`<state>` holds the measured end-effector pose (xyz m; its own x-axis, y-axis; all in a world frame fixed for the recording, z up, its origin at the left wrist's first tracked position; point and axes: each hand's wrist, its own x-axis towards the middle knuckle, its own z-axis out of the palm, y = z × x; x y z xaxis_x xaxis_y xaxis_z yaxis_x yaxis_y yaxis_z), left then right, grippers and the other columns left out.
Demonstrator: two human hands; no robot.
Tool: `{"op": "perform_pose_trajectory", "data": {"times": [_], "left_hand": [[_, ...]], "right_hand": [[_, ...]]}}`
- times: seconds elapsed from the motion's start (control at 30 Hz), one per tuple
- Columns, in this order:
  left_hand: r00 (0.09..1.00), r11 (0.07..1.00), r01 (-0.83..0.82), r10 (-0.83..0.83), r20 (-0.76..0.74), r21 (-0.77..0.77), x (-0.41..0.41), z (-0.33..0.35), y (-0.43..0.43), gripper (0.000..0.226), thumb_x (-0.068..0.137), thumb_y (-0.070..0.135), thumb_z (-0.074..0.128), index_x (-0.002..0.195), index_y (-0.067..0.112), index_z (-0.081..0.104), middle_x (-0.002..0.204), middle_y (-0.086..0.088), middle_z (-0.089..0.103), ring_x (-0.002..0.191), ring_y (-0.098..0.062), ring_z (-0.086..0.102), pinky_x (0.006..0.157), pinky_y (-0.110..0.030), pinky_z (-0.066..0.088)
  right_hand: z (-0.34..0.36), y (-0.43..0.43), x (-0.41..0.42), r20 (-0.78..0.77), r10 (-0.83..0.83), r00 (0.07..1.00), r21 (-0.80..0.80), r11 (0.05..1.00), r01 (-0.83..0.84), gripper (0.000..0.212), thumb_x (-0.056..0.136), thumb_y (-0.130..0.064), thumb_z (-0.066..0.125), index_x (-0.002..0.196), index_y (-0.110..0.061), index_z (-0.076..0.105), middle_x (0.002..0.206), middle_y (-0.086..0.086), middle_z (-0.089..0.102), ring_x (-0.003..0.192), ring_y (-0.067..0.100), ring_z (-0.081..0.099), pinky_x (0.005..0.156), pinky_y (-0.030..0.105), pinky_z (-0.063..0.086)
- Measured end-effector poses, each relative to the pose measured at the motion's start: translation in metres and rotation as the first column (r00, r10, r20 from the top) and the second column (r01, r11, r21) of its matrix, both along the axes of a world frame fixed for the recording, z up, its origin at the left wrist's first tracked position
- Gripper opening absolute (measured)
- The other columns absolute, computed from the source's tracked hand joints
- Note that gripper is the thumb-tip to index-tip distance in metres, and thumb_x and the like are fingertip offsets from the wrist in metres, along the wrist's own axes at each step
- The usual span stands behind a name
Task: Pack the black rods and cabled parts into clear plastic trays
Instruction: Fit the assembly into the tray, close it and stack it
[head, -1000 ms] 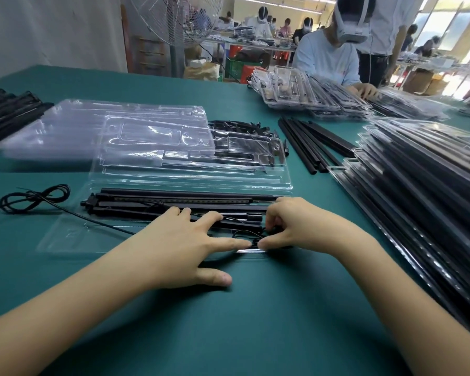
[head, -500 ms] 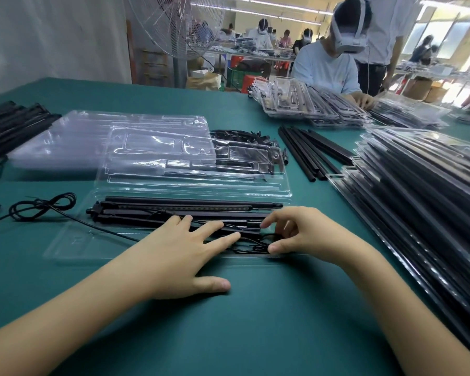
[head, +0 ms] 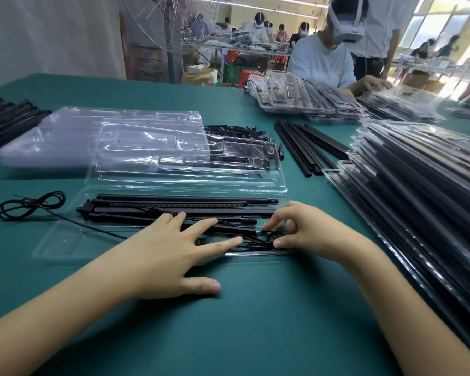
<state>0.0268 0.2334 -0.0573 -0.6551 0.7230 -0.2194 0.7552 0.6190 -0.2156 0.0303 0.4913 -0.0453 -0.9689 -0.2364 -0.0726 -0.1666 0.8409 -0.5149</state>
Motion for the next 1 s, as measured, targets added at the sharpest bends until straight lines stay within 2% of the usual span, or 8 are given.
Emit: {"op": "perform_pose_trajectory", "data": {"times": [0.1,0.27,0.4,0.53,0.63,0.73,0.8,1.0], "left_hand": [[1.0,1.0,0.0,0.0,0.021,0.006,0.002,0.001,0.002,0.067,0.062,0.087,-0.006,0.119,0.068,-0.035,0.159,0.0,-0.01,0.14,-0.041,0.013,0.107,-0.045,0.017],[1.0,1.0,-0.006,0.006,0.015,0.011,0.0,0.006,0.007,0.065,0.06,0.086,-0.005,0.12,0.073,-0.026,0.159,0.005,-0.002,0.135,-0.034,0.027,0.101,-0.04,0.024],[1.0,1.0,-0.024,0.024,-0.002,0.014,-0.001,0.008,0.009,0.07,0.064,0.086,0.001,0.13,0.069,-0.014,0.156,0.004,0.006,0.126,-0.031,0.037,0.094,-0.037,0.029],[0.999,0.999,-0.033,0.033,0.002,-0.001,-0.003,0.011,0.011,0.068,0.07,0.085,0.01,0.133,0.068,-0.007,0.155,0.002,0.009,0.12,-0.031,0.041,0.091,-0.037,0.031],[0.999,0.999,-0.034,0.035,0.009,-0.015,-0.004,0.012,0.011,0.066,0.073,0.085,0.017,0.133,0.068,-0.007,0.155,0.001,0.008,0.122,-0.033,0.041,0.091,-0.037,0.032],[1.0,0.999,-0.018,0.017,-0.011,-0.047,-0.003,0.011,0.011,0.068,0.074,0.085,0.016,0.133,0.067,-0.011,0.154,-0.001,0.008,0.12,-0.034,0.041,0.091,-0.038,0.033],[1.0,0.997,-0.011,0.009,-0.027,-0.071,-0.003,0.01,0.011,0.069,0.073,0.085,0.012,0.133,0.065,-0.016,0.155,-0.003,0.007,0.119,-0.034,0.04,0.09,-0.039,0.033],[0.999,0.997,0.009,-0.012,-0.038,-0.078,-0.004,0.01,0.011,0.077,0.062,0.086,-0.003,0.133,0.063,-0.018,0.153,-0.002,0.008,0.113,-0.032,0.045,0.087,-0.038,0.033]], "right_hand": [[-0.001,0.0,-0.001,0.017,-0.008,1.0,-0.013,1.0,0.008,0.023,0.077,-0.02,0.076,0.091,-0.036,0.066,0.083,-0.013,0.05,0.064,-0.003,0.048,0.063,0.01,0.036],[0.001,0.003,-0.004,0.089,-0.02,0.996,-0.134,0.991,0.032,0.024,0.074,-0.015,0.079,0.085,-0.034,0.07,0.063,-0.015,0.056,0.055,-0.005,0.049,0.058,0.011,0.04],[0.004,0.003,-0.003,0.087,-0.049,0.995,-0.166,0.984,0.063,0.029,0.071,-0.011,0.08,0.085,-0.033,0.068,0.073,-0.009,0.063,0.057,-0.004,0.053,0.061,0.018,0.047],[0.003,-0.003,0.001,0.019,-0.061,0.998,-0.064,0.996,0.062,0.025,0.074,-0.012,0.077,0.085,-0.032,0.065,0.077,-0.01,0.061,0.058,-0.006,0.053,0.06,0.007,0.043],[0.001,-0.008,0.004,-0.018,-0.091,0.996,-0.007,0.996,0.091,0.022,0.077,-0.014,0.073,0.093,-0.028,0.068,0.08,-0.013,0.06,0.064,-0.005,0.054,0.059,0.004,0.041],[0.005,-0.007,0.007,0.012,-0.127,0.992,-0.058,0.99,0.128,0.022,0.077,-0.023,0.075,0.098,-0.023,0.07,0.077,-0.016,0.063,0.06,-0.006,0.056,0.056,0.002,0.041],[0.008,-0.008,0.009,0.053,-0.147,0.988,-0.129,0.98,0.153,0.024,0.072,-0.034,0.079,0.092,-0.024,0.07,0.072,-0.014,0.065,0.055,-0.006,0.057,0.054,0.004,0.043],[0.009,-0.023,0.003,0.061,-0.162,0.985,0.042,0.986,0.159,0.037,0.066,-0.036,0.083,0.089,-0.023,0.057,0.08,-0.015,0.054,0.074,0.002,0.052,0.062,0.018,0.041]]}}
